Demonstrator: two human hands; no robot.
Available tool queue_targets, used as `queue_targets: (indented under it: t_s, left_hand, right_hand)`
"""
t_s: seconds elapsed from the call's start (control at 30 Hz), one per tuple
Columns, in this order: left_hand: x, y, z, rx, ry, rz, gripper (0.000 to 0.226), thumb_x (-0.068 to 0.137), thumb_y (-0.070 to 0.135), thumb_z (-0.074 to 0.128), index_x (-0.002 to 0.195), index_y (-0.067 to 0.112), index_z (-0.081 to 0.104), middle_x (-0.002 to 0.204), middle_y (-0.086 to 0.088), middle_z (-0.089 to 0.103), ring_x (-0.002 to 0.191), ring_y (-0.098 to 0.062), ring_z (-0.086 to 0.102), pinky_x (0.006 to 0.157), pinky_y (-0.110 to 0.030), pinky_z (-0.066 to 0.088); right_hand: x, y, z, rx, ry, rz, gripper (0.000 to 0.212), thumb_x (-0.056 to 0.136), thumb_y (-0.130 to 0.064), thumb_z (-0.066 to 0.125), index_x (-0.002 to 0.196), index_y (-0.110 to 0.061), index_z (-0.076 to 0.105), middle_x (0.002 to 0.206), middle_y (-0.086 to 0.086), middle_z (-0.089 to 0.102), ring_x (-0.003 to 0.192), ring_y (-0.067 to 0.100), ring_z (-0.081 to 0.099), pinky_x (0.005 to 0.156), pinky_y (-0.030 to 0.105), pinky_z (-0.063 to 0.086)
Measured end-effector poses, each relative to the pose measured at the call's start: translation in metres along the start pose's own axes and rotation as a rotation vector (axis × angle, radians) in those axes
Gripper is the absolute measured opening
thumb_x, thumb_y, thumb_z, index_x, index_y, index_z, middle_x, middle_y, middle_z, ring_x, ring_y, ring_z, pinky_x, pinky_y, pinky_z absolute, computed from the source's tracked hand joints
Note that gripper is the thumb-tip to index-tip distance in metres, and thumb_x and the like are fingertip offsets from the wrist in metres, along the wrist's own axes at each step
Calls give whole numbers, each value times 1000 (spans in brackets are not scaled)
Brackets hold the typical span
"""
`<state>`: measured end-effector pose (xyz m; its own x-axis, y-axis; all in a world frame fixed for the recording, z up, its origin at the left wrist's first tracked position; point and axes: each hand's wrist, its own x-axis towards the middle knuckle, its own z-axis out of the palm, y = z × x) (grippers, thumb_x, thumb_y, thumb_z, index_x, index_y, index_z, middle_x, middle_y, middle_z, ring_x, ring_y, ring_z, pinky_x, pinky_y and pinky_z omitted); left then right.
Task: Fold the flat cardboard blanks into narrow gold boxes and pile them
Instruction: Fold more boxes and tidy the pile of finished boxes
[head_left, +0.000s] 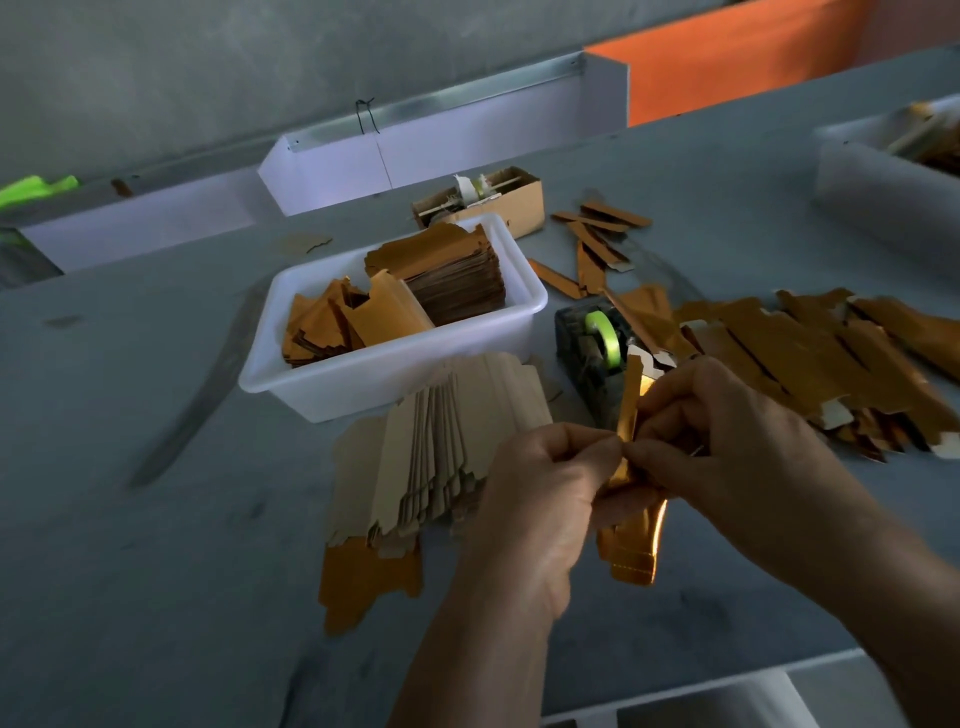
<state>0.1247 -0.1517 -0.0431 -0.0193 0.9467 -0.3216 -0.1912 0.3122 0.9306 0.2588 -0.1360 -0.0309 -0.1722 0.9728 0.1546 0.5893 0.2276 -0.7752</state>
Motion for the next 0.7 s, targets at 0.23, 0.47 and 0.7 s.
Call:
queue_targets:
  t_s: [0.23, 0.47, 0.7]
  left_hand:
    - [-8, -8, 0, 192, 160, 176, 14, 93, 12, 58, 81, 13, 67, 80, -6, 73, 75, -18, 73, 71, -33, 60]
    - [-14, -9, -1, 383, 351, 327, 17, 93, 19, 58, 80, 27, 64, 80, 4, 70, 74, -11, 70, 67, -31, 59]
    - [-15, -2, 0, 291, 197, 227, 27, 92, 19, 60, 109, 39, 65, 88, -2, 72, 78, -17, 70, 69, -36, 60]
  right_hand:
    - [-5, -18, 17, -252, 85, 49, 23, 87, -30, 60, 102, -24, 43, 79, -7, 60, 71, 10, 61, 65, 32, 55]
    - [-3, -21, 19, -385, 137, 61, 44, 71, -65, 53, 88, -28, 39, 61, -11, 50, 53, 8, 52, 49, 30, 47]
    - [-1, -4, 20, 377, -21, 190, 15, 75, -42, 63, 85, -31, 64, 73, -6, 68, 71, 6, 64, 64, 26, 47]
